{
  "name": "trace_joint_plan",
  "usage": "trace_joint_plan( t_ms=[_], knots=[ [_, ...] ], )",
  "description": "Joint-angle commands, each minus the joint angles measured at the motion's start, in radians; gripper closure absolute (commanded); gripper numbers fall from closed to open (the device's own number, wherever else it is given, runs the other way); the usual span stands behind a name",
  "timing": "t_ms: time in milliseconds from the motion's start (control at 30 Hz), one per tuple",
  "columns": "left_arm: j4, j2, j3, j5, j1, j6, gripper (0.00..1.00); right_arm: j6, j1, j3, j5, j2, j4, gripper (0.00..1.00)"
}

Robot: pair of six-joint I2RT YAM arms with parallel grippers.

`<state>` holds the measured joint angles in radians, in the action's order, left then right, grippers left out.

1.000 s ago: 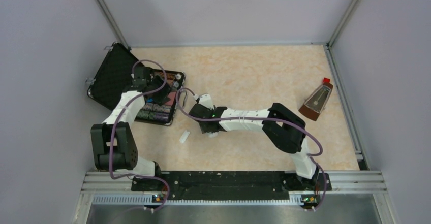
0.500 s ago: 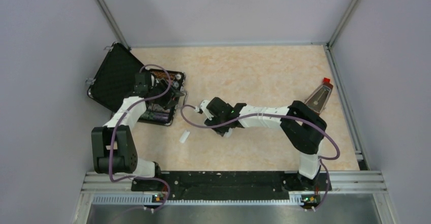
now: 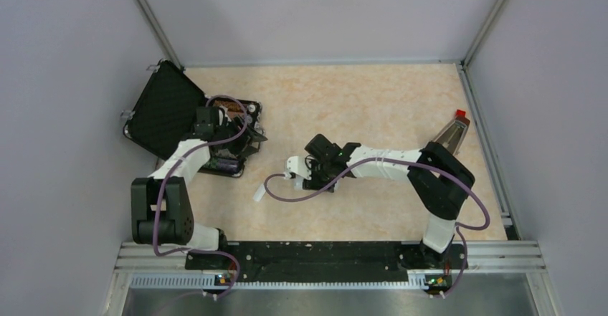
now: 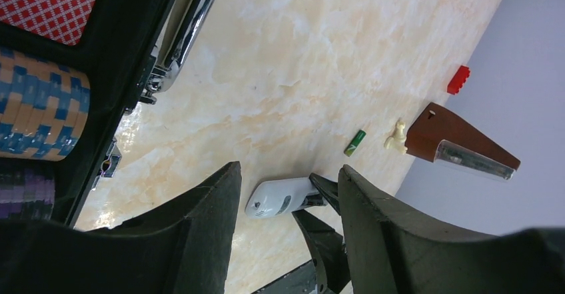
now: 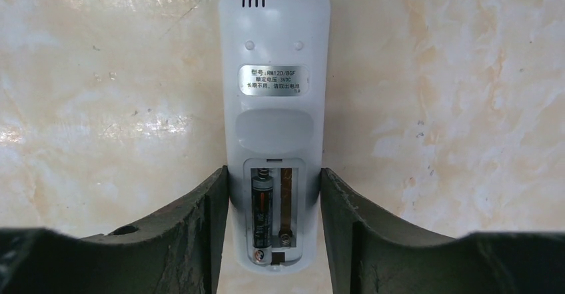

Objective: Load the batteries into the remote control

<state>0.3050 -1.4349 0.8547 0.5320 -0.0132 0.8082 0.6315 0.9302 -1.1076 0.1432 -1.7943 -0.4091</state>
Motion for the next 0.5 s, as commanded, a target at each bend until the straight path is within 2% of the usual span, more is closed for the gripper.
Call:
trace_joint_plan(
  t_ms=[0,267,467],
  knots=[
    [-0.051,0.002,-0.005,0.027,0.023,-0.019,0.4,0.082,-0.017,-0.026,0.024,0.018,-0.057,0.47],
    [-0.053,-0.026,0.01,0.021,0.054,-0.016,0.4,0.01,-0.024,-0.014,0.084,0.113,0.002,0.31],
    [-0.055,-0.031,0.013,0.019,0.057,-0.027,0.4,-0.204,-0.047,-0.001,0.105,0.282,0.098,0.27]
  ],
)
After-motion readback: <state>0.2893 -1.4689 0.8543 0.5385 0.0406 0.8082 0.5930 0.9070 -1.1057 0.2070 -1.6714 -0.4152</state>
